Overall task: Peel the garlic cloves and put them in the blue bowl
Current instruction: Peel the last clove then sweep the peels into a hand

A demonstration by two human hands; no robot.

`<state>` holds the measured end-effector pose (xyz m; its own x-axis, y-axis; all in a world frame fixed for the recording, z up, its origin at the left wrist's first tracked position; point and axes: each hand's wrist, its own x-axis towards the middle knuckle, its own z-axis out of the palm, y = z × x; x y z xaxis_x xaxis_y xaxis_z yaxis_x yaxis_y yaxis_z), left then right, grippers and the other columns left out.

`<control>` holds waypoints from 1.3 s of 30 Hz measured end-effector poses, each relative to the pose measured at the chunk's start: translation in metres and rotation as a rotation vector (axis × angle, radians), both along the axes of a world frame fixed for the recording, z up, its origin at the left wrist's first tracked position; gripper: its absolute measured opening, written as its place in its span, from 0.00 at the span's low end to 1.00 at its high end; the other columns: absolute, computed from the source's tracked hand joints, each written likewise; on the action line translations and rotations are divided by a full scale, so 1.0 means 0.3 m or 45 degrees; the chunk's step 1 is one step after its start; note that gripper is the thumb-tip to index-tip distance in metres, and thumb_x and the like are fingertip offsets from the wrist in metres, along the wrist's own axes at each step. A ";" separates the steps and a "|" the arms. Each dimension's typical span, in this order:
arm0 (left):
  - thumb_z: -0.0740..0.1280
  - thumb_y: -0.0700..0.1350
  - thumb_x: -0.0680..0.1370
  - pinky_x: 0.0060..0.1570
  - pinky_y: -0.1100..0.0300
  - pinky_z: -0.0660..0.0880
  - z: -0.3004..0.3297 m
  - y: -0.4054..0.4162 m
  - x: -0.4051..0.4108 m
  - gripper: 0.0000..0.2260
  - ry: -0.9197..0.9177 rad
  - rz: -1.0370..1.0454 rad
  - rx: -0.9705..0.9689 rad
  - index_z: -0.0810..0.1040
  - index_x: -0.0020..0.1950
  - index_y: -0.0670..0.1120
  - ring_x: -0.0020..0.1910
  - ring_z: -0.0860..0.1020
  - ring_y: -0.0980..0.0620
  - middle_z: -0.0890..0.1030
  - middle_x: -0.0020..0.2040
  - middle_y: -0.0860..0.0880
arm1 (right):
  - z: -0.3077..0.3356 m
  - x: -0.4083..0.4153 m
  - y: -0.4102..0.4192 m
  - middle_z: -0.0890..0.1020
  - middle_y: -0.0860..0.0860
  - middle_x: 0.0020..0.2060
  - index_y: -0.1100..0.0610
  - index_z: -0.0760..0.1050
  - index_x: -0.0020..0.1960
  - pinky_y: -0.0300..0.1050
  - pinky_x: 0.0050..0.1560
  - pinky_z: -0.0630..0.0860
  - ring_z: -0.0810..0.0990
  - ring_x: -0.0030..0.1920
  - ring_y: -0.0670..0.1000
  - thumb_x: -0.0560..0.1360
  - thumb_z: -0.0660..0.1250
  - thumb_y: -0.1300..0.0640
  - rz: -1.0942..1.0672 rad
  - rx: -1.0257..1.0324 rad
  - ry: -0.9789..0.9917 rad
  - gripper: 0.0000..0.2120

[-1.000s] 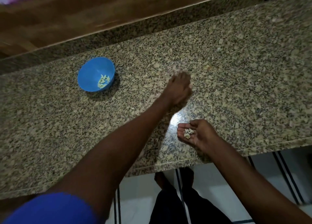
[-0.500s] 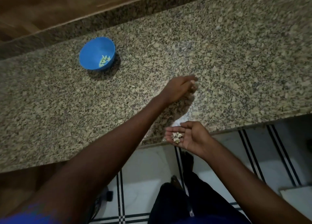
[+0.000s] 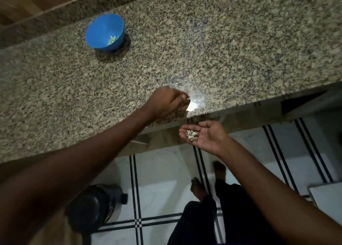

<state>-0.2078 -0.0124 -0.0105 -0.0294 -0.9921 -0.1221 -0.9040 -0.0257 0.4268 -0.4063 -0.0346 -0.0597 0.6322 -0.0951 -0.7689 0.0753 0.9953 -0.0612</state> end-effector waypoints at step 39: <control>0.61 0.43 0.80 0.49 0.51 0.79 -0.058 0.186 0.003 0.14 0.457 0.633 -0.350 0.86 0.56 0.42 0.48 0.83 0.50 0.86 0.50 0.46 | -0.251 0.141 -0.017 0.77 0.72 0.62 0.77 0.78 0.57 0.70 0.57 0.76 0.81 0.56 0.72 0.82 0.50 0.51 0.268 0.087 -0.357 0.30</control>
<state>-0.2069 0.0434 -0.0278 0.4476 -0.8916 0.0690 -0.6136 -0.2501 0.7490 -0.3640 -0.0399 -0.1350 0.8198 0.1052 -0.5630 -0.1274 0.9919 -0.0002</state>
